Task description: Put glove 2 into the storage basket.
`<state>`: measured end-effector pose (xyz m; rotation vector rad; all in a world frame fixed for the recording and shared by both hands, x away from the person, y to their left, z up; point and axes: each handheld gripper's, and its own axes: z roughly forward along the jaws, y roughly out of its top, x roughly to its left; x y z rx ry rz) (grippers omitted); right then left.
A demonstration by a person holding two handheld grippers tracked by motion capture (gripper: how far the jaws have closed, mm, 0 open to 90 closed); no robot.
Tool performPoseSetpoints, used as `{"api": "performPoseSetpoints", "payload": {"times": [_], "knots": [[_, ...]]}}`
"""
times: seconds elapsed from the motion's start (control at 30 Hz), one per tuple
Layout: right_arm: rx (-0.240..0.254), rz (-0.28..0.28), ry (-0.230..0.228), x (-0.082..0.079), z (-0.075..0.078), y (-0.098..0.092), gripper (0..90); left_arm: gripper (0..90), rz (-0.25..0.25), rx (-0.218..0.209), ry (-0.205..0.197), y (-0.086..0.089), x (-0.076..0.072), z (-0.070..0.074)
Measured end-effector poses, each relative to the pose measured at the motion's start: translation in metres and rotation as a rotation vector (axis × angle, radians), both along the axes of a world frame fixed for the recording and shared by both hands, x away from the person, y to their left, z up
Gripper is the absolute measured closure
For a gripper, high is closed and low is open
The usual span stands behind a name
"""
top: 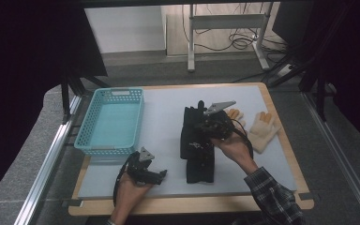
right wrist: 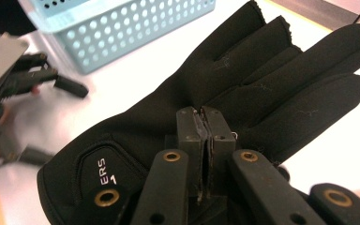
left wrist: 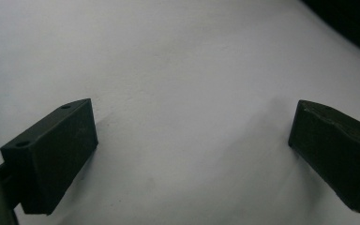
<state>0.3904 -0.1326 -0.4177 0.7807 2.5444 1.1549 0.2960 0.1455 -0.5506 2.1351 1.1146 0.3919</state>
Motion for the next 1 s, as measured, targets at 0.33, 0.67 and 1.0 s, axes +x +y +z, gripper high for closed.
{"api": "performPoseSetpoints", "payload": {"times": [0.33,0.67,1.0], "knots": [[-0.037,-0.004,0.019,-0.032,-0.015,-0.030,86.5,1.5,0.000,0.000,0.000,0.000,0.000,0.000],[-0.088,-0.019,0.067,-0.034,-0.054,-0.018,86.1,1.5,0.000,0.001,0.000,0.000,0.000,0.000],[-0.100,-0.060,0.046,-0.033,-0.071,-0.011,61.3,1.5,-0.005,0.007,0.002,0.000,0.000,0.000]]}}
